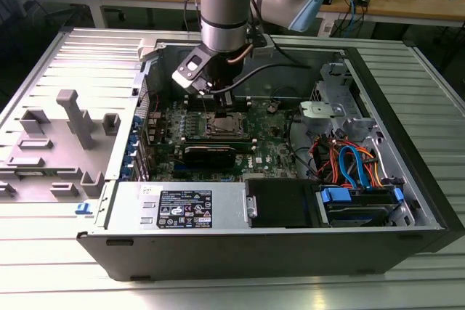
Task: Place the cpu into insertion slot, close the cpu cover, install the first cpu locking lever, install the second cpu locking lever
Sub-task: 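Install the first cpu locking lever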
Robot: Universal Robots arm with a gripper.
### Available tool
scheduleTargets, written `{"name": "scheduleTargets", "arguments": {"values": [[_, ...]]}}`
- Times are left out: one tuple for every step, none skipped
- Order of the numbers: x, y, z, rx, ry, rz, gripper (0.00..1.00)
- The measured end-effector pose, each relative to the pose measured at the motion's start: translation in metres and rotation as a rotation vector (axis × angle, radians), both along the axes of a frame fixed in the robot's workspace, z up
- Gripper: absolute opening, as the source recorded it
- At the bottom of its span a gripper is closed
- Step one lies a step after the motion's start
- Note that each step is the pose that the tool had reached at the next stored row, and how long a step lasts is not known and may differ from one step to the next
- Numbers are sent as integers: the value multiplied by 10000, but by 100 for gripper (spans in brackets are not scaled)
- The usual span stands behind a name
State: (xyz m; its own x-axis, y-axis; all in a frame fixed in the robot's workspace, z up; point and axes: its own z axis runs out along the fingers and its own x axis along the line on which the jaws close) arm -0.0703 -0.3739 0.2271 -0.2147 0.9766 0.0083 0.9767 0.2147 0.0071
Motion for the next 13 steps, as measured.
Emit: {"name": "scheduleTargets", "arguments": {"values": [[0, 0, 0, -6, 0, 2, 11], [0, 0, 1, -8, -1, 6, 11], [0, 0, 6, -14, 3, 10, 11], [0, 0, 50, -11, 8, 26, 11], [0, 0, 94, -10, 8, 36, 11], [0, 0, 190, -10, 9, 113, 11], [0, 0, 198, -8, 7, 455, 11], [0, 0, 199, -8, 7, 633, 11], [0, 0, 199, -9, 7, 819, 11], [0, 0, 199, -9, 8, 992, 11], [0, 0, 200, -10, 8, 1036, 11], [0, 0, 200, -9, 8, 1037, 11], [0, 0, 200, -10, 8, 1046, 11]]}}
